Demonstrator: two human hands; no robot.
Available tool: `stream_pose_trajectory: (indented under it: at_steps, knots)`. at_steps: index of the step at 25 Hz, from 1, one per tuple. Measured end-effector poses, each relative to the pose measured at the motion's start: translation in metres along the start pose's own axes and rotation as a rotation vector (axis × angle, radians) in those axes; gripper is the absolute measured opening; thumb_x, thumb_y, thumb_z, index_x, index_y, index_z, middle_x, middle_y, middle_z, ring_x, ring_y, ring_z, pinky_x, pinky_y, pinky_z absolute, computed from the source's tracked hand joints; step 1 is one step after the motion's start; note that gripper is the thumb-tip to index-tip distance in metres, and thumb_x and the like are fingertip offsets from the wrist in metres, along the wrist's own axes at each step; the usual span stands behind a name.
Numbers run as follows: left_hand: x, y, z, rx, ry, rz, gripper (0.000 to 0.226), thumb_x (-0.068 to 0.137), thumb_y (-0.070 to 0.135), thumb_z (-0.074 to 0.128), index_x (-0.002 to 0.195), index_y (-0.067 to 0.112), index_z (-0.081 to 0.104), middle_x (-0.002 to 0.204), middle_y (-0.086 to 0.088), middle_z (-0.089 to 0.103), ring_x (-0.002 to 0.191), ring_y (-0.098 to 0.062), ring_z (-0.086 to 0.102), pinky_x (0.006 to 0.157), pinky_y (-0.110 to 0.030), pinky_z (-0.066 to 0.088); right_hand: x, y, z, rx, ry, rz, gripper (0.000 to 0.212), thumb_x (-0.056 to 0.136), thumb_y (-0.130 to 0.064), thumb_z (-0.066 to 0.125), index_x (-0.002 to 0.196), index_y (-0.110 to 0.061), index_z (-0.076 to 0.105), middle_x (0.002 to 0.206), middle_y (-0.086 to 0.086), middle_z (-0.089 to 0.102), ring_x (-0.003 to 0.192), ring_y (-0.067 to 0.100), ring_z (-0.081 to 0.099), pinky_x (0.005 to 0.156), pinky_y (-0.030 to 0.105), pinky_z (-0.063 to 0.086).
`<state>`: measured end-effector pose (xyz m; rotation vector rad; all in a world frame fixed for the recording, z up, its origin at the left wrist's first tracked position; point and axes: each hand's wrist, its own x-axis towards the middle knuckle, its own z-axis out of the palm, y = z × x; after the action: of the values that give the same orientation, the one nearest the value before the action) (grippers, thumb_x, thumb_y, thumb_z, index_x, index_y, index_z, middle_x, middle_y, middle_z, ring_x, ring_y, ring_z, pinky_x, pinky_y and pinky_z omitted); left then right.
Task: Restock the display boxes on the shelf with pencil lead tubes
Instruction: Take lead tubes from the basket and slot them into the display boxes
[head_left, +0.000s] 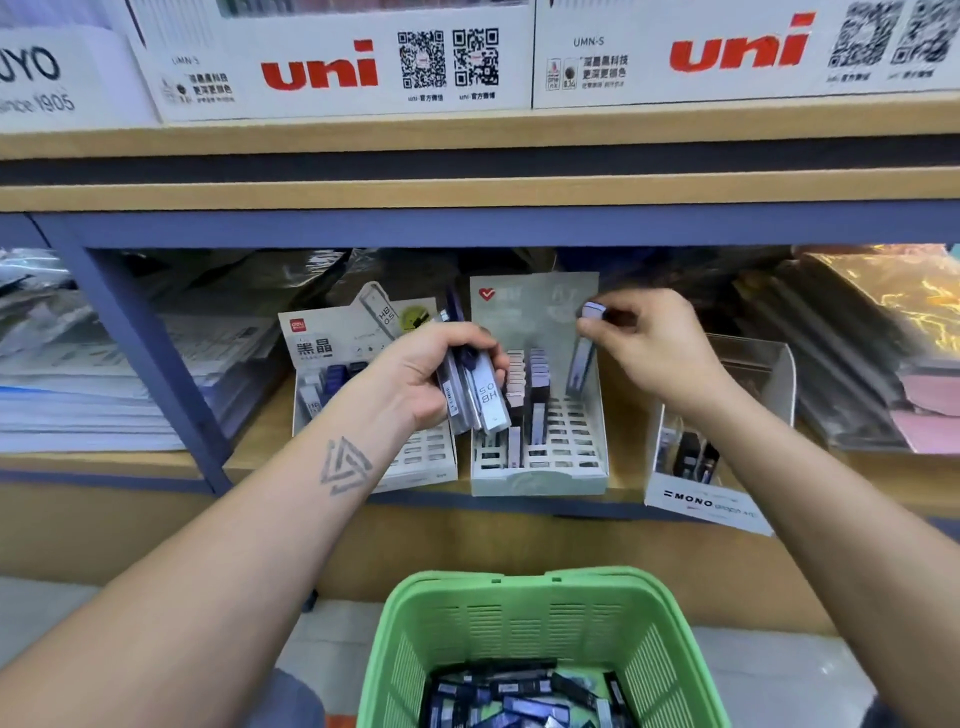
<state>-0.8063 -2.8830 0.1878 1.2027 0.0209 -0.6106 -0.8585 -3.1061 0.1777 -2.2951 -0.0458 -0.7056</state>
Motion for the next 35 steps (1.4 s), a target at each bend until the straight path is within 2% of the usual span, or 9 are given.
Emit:
stream_pose_trajectory:
  at_steps: [3,6,10,15,22,25,30,33,35]
  knots:
    - [0.002,-0.001,0.007,0.003,-0.001,-0.01,0.015,0.089,-0.007,0.058,0.076,0.001,0.06,0.074,-0.018,0.064,0.064,-0.024,0.064,0.063,-0.032,0.06,-0.006,0.005,0.007,-0.019,-0.086,0.061,0.03,0.085,-0.025,0.081,0.113,-0.018,0.073,0.091,-0.002,0.071,0.082,0.009,0.064,0.079,0.025,0.053]
    - [0.003,-0.001,0.01,0.013,-0.004,-0.018,0.019,0.09,-0.006,0.056,0.073,0.0,0.06,0.072,-0.018,0.064,0.06,-0.024,0.063,0.057,-0.032,0.06,-0.015,0.004,0.017,0.032,-0.112,0.064,0.024,0.081,-0.022,0.084,0.101,-0.02,0.07,0.079,-0.002,0.068,0.072,0.007,0.061,0.072,0.022,0.049]
    - [0.002,-0.002,0.007,0.027,-0.013,-0.029,0.014,0.089,-0.006,0.057,0.076,-0.001,0.06,0.073,-0.019,0.064,0.06,-0.024,0.064,0.057,-0.033,0.06,-0.02,0.005,0.026,0.086,-0.087,0.033,0.02,0.082,-0.018,0.083,0.097,-0.021,0.07,0.08,0.0,0.07,0.075,0.012,0.066,0.073,0.023,0.053]
    - [0.0,-0.004,0.004,0.039,0.004,-0.025,0.018,0.089,-0.006,0.056,0.072,-0.001,0.061,0.072,-0.019,0.064,0.061,-0.025,0.063,0.061,-0.031,0.06,-0.022,0.002,0.03,0.11,-0.075,0.018,0.02,0.082,-0.017,0.083,0.097,-0.02,0.07,0.078,-0.002,0.07,0.072,0.006,0.065,0.068,0.011,0.048]
    - [-0.003,-0.005,0.004,0.057,0.015,-0.027,0.02,0.089,-0.006,0.057,0.071,-0.001,0.063,0.071,-0.019,0.064,0.063,-0.024,0.063,0.062,-0.031,0.06,-0.022,0.006,0.035,0.073,-0.137,-0.059,0.011,0.082,-0.016,0.084,0.088,-0.016,0.074,0.08,-0.001,0.071,0.073,0.01,0.064,0.069,0.018,0.049]
    - [-0.003,-0.005,0.006,0.059,0.018,-0.027,0.021,0.089,-0.006,0.057,0.07,-0.002,0.064,0.071,-0.019,0.065,0.063,-0.025,0.064,0.064,-0.032,0.06,-0.026,0.011,0.039,-0.052,-0.153,-0.154,0.01,0.089,-0.018,0.077,0.098,-0.016,0.08,0.09,-0.008,0.073,0.081,0.007,0.065,0.076,0.018,0.048]
    - [-0.002,-0.008,0.007,0.064,0.013,-0.041,0.021,0.09,-0.006,0.058,0.07,-0.001,0.065,0.071,-0.018,0.065,0.061,-0.024,0.064,0.061,-0.032,0.061,-0.029,0.008,0.039,-0.196,-0.153,-0.19,0.018,0.093,-0.019,0.07,0.109,-0.016,0.079,0.094,-0.006,0.063,0.086,0.017,0.062,0.076,0.033,0.05]
    - [-0.005,-0.01,0.011,0.06,0.018,-0.032,0.019,0.089,-0.006,0.058,0.072,0.001,0.062,0.065,-0.016,0.063,0.057,-0.024,0.064,0.057,-0.032,0.06,-0.029,-0.015,0.028,0.077,-0.143,0.009,0.015,0.096,-0.024,0.066,0.105,-0.014,0.073,0.084,0.002,0.072,0.071,0.019,0.066,0.068,0.034,0.053]
    - [-0.005,-0.01,0.013,0.028,0.046,-0.032,0.019,0.089,-0.007,0.058,0.072,0.002,0.06,0.064,-0.015,0.061,0.055,-0.024,0.064,0.054,-0.033,0.059,-0.034,-0.036,0.021,0.374,-0.288,0.17,0.024,0.095,-0.028,0.069,0.103,-0.007,0.061,0.072,0.012,0.073,0.057,0.027,0.067,0.053,0.033,0.052]
